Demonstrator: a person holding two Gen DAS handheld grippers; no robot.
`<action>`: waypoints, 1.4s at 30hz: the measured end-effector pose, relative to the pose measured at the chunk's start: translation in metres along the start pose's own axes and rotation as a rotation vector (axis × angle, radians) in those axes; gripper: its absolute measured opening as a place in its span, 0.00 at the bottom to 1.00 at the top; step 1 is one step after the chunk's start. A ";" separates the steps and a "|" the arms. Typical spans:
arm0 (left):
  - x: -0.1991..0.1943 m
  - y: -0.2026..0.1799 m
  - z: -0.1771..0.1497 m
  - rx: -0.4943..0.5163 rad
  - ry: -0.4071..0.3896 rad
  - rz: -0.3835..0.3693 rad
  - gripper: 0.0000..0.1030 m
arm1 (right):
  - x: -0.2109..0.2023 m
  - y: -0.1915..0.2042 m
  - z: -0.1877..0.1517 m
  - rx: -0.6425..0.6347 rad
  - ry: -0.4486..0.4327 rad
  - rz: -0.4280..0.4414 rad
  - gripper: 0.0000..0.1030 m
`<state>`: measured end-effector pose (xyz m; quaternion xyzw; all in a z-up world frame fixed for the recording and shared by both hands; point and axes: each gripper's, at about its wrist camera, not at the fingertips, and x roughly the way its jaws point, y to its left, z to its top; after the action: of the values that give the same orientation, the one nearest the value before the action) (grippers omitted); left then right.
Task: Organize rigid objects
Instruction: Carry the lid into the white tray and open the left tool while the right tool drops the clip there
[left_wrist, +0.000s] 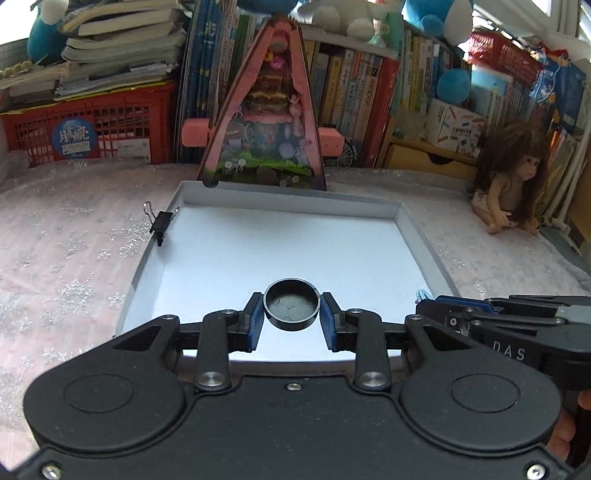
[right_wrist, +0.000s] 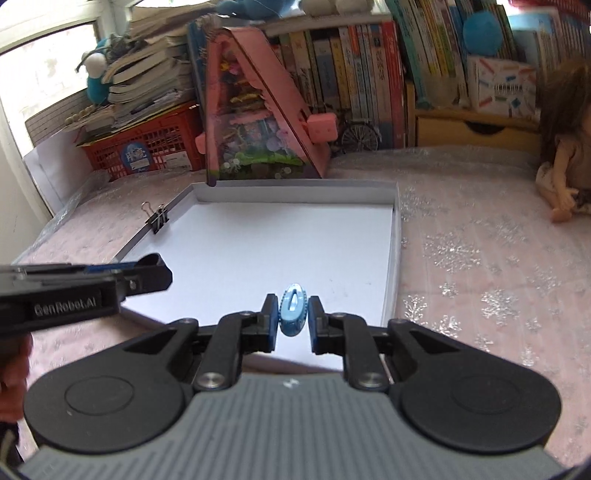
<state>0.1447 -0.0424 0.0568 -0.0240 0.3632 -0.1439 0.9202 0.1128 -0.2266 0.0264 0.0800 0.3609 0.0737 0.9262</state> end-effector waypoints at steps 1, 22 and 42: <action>0.007 -0.001 0.001 0.004 0.011 0.006 0.29 | 0.005 -0.002 0.002 0.007 0.006 -0.004 0.20; 0.062 -0.006 -0.013 0.064 0.070 0.090 0.29 | 0.042 -0.011 -0.002 0.009 0.076 -0.032 0.23; 0.013 -0.009 -0.023 0.135 -0.039 0.084 0.56 | 0.006 -0.004 -0.010 -0.065 -0.010 -0.029 0.72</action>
<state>0.1359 -0.0531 0.0328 0.0507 0.3351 -0.1290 0.9319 0.1104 -0.2279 0.0140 0.0451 0.3549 0.0713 0.9311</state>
